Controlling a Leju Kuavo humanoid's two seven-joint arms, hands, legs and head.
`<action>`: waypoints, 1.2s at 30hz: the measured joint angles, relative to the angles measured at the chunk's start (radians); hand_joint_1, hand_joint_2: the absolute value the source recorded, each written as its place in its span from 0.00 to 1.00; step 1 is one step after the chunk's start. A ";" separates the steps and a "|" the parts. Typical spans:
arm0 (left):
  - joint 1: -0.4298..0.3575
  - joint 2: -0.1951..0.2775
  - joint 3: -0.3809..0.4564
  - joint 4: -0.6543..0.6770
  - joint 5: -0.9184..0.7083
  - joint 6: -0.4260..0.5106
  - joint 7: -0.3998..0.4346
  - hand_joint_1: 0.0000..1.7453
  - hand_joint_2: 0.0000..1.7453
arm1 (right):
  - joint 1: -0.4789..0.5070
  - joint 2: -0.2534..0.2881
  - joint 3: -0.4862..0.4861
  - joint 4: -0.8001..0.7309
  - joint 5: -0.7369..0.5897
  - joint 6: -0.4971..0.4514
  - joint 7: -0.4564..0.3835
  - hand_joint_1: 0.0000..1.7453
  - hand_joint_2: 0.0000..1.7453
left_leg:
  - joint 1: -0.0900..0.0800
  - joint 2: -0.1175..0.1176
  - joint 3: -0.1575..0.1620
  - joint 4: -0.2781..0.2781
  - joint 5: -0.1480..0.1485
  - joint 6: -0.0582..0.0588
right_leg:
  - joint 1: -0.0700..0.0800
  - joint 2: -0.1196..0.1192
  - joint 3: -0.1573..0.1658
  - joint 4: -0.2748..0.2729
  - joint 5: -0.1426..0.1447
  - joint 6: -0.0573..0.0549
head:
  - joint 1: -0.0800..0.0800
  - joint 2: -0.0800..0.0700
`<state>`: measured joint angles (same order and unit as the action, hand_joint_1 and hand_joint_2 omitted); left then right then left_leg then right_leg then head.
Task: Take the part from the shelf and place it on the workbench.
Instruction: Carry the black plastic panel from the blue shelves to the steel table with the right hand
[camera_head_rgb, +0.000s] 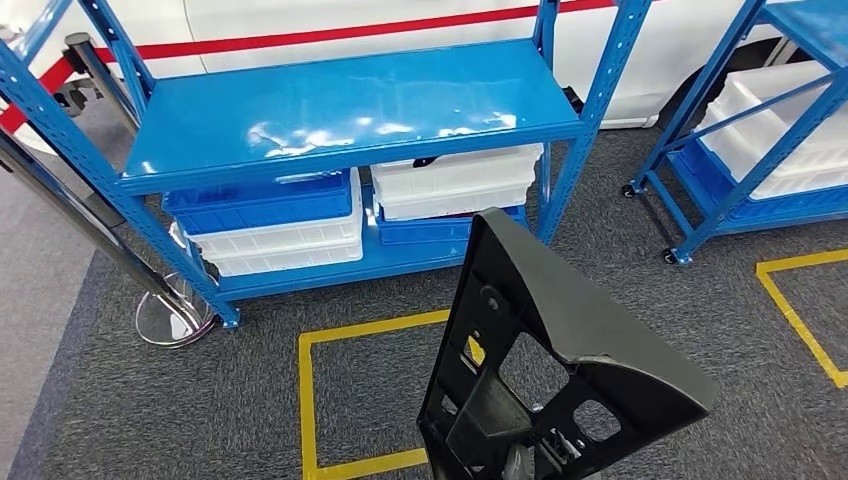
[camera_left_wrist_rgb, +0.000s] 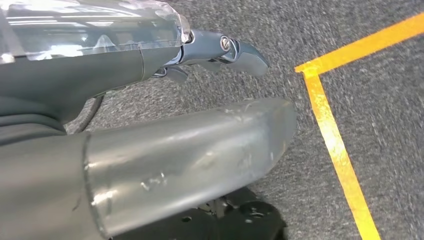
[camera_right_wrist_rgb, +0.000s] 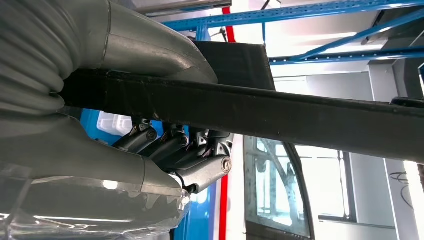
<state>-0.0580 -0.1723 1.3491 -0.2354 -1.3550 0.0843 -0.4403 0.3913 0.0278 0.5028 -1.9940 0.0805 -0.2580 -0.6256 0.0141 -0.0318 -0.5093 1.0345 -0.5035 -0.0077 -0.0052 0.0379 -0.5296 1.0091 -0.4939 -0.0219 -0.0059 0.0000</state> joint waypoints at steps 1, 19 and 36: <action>0.000 0.001 0.000 0.000 0.000 0.000 0.000 0.00 0.00 | 0.000 0.000 0.000 0.000 0.000 0.000 0.000 1.00 1.00 | -0.001 -0.008 0.011 -0.022 -0.001 0.003 | 0.000 0.006 -0.005 0.002 0.003 0.005 | -0.001 0.000; -0.006 0.001 0.000 0.000 0.000 -0.002 0.004 0.00 0.00 | 0.012 0.000 -0.007 -0.002 -0.011 0.002 -0.003 1.00 1.00 | -0.007 0.136 0.001 -0.029 0.002 -0.001 | 0.006 -0.083 -0.019 0.004 0.008 0.012 | 0.009 0.000; -0.004 0.001 0.000 0.000 -0.002 -0.004 0.008 0.00 0.00 | 0.021 0.006 -0.015 -0.003 -0.029 0.019 -0.010 1.00 1.00 | 0.007 0.001 -0.005 -0.024 0.003 0.023 | -0.002 0.053 -0.078 0.059 0.007 0.034 | 0.003 0.000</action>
<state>-0.0619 -0.1718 1.3490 -0.2358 -1.3572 0.0803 -0.4328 0.4118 0.0336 0.4878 -1.9969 0.0520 -0.2387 -0.6356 0.0212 -0.0304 -0.5147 1.0105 -0.5000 0.0155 -0.0073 0.0908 -0.6073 1.0681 -0.4866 0.0118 -0.0024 0.0000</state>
